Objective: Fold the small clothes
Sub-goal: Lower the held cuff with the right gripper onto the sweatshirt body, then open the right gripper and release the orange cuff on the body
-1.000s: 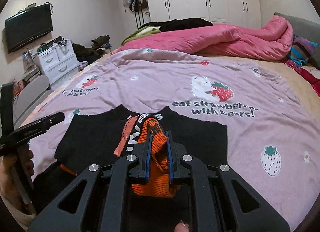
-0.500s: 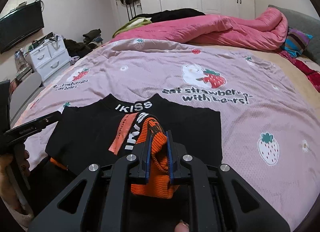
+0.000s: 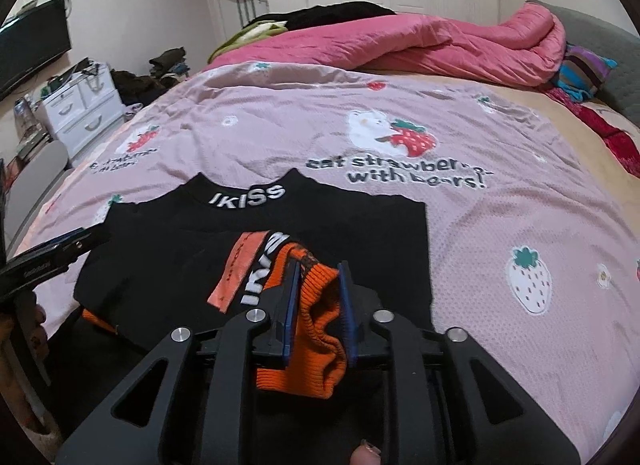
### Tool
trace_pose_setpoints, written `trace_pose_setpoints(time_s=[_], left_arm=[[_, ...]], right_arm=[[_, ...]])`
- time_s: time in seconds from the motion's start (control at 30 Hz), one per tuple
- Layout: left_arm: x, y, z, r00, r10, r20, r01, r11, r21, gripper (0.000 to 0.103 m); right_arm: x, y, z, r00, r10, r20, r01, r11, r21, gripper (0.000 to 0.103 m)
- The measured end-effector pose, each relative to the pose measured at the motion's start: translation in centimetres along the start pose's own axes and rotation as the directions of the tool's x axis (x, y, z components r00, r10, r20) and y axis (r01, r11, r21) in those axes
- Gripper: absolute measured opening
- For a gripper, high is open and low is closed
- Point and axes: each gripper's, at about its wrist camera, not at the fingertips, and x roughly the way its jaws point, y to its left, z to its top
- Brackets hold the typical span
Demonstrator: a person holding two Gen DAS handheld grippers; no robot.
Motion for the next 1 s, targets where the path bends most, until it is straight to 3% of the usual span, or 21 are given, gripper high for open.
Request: trace_pose_setpoints(time_s=[0.27,0.57,1.0], left_arm=[[0.3,-0.5,-0.4,1.0,0.002,-0.018,-0.002,1.0,0.017,0.069],[0.8,-1.3,-0.8,0.999,-0.005,-0.041,0.007,0.999,0.046,0.065],[2.2,-1.7,-2.6,0.993,0.006,-0.121,0.005,0.996,0.092,0.061]], right_arm=[[-1.0,-0.2,0.2,0.999,0.015,0.04,-0.015,1.0,0.005,0.03],[-1.1,1.4,0.1,0.993,0.109,0.039,-0.109,0.994,-0.003,0.038],[0.5,3.6,-1.1,0.987,0.157,-0.027,-0.158,0.986,-0.049,0.039]])
